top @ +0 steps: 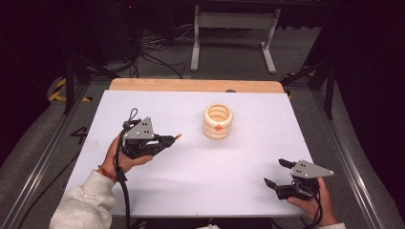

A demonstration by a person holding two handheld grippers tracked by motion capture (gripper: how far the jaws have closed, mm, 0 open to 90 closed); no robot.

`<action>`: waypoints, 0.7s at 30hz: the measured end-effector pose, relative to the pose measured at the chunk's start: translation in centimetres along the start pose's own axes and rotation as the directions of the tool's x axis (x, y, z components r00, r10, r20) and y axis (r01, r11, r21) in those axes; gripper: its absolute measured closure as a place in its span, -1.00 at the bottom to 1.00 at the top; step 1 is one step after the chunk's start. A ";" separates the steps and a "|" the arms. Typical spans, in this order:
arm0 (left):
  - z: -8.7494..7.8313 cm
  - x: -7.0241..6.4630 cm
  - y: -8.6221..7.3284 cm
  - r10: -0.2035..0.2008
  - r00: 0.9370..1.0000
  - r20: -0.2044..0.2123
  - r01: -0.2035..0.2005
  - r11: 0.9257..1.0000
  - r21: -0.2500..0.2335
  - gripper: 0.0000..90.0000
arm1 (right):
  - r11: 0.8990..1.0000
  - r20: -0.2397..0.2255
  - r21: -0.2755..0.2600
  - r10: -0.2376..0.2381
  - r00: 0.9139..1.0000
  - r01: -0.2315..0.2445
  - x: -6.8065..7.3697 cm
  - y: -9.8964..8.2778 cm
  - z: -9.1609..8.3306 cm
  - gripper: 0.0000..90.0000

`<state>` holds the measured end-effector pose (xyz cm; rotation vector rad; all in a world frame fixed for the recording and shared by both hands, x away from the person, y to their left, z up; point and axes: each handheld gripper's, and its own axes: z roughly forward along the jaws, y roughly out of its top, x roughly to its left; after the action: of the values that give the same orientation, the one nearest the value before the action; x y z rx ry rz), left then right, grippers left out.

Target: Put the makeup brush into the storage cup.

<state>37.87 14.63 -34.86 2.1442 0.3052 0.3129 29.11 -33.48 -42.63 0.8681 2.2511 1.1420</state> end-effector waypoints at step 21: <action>1.6 0.6 2.6 -0.009 1.000 0.000 0.009 0.996 -0.087 0.86 | 1.000 0.016 -0.009 0.006 1.000 -0.006 -0.1 0.0 -0.1 -0.69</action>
<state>39.25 12.14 -33.52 2.0569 0.2966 0.3161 29.06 -33.62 -42.56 0.8783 2.2296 1.1432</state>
